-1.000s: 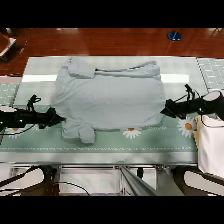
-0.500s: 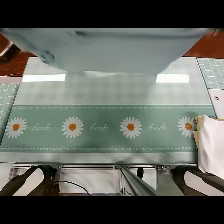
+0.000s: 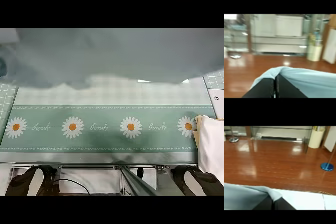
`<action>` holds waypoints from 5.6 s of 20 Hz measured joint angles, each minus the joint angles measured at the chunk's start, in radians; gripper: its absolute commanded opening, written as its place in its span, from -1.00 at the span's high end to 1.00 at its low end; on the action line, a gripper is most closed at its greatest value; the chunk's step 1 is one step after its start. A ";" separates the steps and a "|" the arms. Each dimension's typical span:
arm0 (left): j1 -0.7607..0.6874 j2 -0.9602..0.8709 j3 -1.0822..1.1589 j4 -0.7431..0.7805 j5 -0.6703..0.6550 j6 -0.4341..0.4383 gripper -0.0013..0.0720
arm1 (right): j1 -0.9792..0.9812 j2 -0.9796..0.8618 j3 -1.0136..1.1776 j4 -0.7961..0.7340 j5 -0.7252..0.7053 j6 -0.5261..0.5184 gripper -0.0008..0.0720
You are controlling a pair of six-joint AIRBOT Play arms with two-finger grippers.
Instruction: Fold the shirts.
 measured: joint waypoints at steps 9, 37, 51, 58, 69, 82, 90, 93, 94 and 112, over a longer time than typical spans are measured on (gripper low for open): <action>-0.148 -0.026 -0.274 0.204 -0.082 -0.072 0.91 | 0.000 0.060 -0.339 -0.009 0.041 0.000 0.92; -0.243 -1.282 0.204 -0.034 -0.182 -0.084 0.91 | -0.038 -1.137 -0.134 0.312 -0.192 -0.064 0.92; -0.211 -1.260 0.049 -0.001 -0.531 -0.076 -0.95 | -0.045 -1.062 -0.276 0.171 0.001 -0.039 -0.75; -0.111 -0.910 -0.320 0.041 -0.510 -0.057 -0.95 | -0.132 -0.612 -0.606 -0.009 -0.116 0.014 -0.75; 0.132 -0.492 -1.158 -0.148 -0.288 0.037 -0.94 | -0.151 -0.260 -1.278 0.441 -0.419 -0.147 -0.75; -0.138 -0.490 -1.276 -0.346 0.015 0.090 0.90 | -0.367 -0.287 -1.339 0.371 -0.295 -0.113 -0.75; -0.152 -0.491 -1.272 -0.352 0.030 0.087 0.90 | -0.364 -0.335 -1.446 0.241 -0.175 -0.114 -0.74; -0.153 -0.491 -1.272 -0.352 0.029 0.087 0.90 | -0.324 -0.388 -1.437 0.313 -0.229 -0.115 -0.71; -0.153 -0.491 -1.272 -0.352 0.029 0.087 0.90 | -0.305 -0.408 -1.428 0.341 -0.247 -0.116 -0.71; -0.163 -0.658 -0.669 -0.373 -0.097 0.048 0.90 | -0.103 -0.608 -0.923 0.398 -0.279 -0.200 0.92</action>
